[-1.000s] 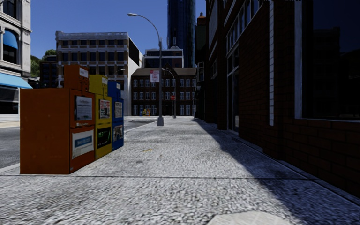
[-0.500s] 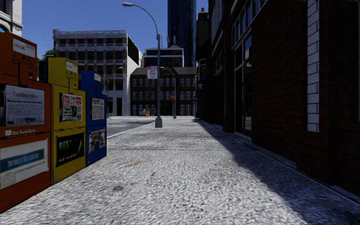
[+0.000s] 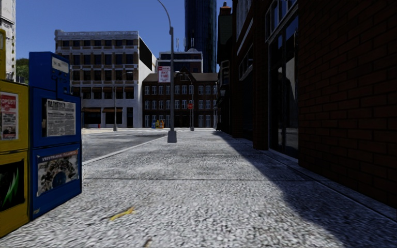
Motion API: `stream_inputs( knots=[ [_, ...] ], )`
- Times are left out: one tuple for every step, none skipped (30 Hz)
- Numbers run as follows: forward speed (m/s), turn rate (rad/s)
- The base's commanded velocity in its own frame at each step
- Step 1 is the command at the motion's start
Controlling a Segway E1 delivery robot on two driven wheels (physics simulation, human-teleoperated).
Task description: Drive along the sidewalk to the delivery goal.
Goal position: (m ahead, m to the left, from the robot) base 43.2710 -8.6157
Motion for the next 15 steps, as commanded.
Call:
stream_inputs(
  knots=[
    [2.00, 0.00],
    [2.00, 0.00],
    [2.00, 0.00],
    [2.00, 0.00],
    [2.00, 0.00],
    [2.00, 0.00],
    [2.00, 0.00],
    [2.00, 0.00],
    [2.00, 0.00],
    [2.00, 0.00],
    [2.00, 0.00],
    [2.00, 0.00],
    [2.00, 0.00],
    [2.00, 0.00],
    [2.00, 0.00]
  ],
)
